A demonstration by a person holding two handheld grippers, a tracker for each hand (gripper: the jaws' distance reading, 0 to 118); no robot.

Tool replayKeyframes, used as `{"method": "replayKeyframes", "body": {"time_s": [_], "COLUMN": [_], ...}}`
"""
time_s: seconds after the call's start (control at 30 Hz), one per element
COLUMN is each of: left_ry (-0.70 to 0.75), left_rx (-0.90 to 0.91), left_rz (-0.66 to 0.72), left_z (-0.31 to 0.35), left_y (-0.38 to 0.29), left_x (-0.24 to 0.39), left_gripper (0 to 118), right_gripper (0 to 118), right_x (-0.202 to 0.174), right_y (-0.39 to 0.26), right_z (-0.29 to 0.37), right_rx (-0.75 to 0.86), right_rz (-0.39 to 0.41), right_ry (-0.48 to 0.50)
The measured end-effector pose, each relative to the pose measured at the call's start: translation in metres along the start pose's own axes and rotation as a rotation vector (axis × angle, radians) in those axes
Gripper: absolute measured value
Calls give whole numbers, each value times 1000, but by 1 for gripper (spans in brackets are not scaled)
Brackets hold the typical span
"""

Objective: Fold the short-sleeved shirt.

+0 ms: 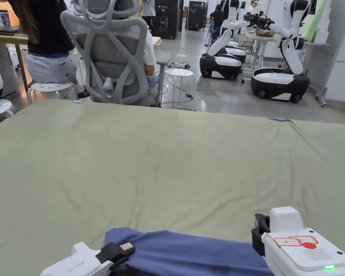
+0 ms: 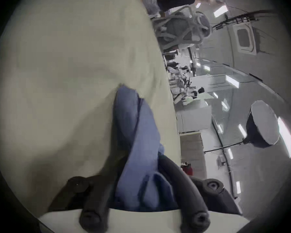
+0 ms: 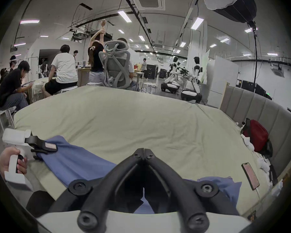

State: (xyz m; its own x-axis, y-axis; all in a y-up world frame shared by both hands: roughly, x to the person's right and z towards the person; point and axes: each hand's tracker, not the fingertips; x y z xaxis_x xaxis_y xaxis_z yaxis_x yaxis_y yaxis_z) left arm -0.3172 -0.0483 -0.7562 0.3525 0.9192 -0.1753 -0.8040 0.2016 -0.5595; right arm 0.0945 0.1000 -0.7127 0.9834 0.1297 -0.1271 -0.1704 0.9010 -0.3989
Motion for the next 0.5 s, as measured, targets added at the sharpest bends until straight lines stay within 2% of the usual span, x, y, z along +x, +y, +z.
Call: {"method": "replayKeyframes", "body": {"time_s": [0.17,0.27,0.5], "left_ry": [150,249,379], "left_rx": [108,131,141], "left_rz": [-186,-349,-1026], "left_z": [30,43,29], "left_y": [30,41,-32], "left_x": [18,29,106], "left_gripper": [7,7,7], "right_gripper": [0,0,0], "right_x": [5,5,8], "right_y": [-2,-4,-11], "right_z": [-1,0,0], "right_rx": [-14,-11,-15], "right_rz": [6,-3,-1], "right_ry": [-4,0,16]}}
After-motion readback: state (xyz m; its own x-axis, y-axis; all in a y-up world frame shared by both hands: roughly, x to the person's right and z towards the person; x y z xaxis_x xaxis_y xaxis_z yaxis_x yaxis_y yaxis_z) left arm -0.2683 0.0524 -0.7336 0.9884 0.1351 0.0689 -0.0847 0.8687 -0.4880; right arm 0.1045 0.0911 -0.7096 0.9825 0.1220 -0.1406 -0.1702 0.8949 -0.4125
